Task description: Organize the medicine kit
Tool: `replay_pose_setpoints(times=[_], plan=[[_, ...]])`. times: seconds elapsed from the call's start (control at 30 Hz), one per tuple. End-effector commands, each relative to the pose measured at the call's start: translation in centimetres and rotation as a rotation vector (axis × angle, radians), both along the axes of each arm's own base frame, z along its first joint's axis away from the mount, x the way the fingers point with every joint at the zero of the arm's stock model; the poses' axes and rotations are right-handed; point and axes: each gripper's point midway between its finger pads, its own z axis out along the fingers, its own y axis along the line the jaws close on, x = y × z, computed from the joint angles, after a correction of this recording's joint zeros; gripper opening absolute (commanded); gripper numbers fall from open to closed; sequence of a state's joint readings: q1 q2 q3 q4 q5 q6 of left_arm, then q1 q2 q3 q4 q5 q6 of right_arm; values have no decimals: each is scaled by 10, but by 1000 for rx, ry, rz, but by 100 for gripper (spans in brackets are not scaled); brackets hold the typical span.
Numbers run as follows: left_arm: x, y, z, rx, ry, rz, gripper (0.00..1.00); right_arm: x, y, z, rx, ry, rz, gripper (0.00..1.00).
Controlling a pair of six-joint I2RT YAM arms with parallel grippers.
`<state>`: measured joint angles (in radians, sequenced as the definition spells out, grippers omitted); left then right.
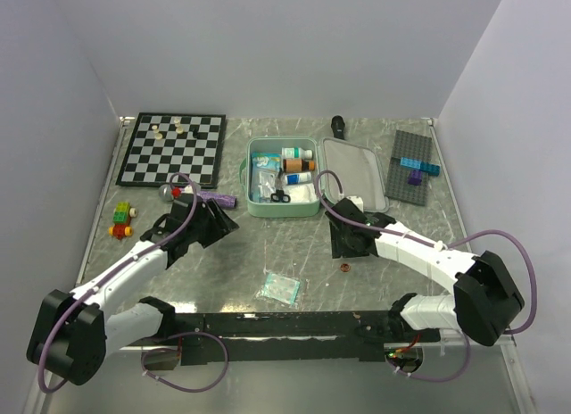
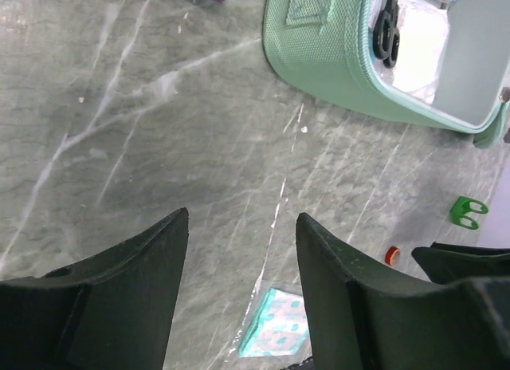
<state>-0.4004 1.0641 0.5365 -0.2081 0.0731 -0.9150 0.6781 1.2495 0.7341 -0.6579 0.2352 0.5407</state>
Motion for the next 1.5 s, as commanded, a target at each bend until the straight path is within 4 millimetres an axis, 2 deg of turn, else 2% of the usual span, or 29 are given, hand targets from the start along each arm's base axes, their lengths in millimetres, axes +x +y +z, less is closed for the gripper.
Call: replay_pose_setpoints(times=[0.0, 0.2, 0.57, 0.8, 1.1, 1.23, 1.3, 1.47], plan=[[4, -6, 11, -55, -40, 0, 61, 1, 5, -2, 30, 0, -46, 57], [3, -8, 7, -58, -25, -4, 61, -13, 8, -20, 58, 62, -49, 53], [3, -8, 4, -53, -18, -8, 61, -23, 6, -35, 47, 116, -58, 49], [2, -7, 5, -55, -22, -7, 61, -25, 4, -38, 48, 124, -74, 48], [1, -7, 6, -55, -27, -5, 61, -26, 4, -40, 43, 134, -71, 37], [1, -6, 5, -53, -26, -4, 61, -24, 5, -35, 46, 122, -68, 31], [1, -6, 6, -51, -25, -3, 61, -21, 8, -26, 55, 103, -60, 28], [1, -5, 7, -48, -30, -2, 61, -3, 18, 18, 88, 12, -32, 24]])
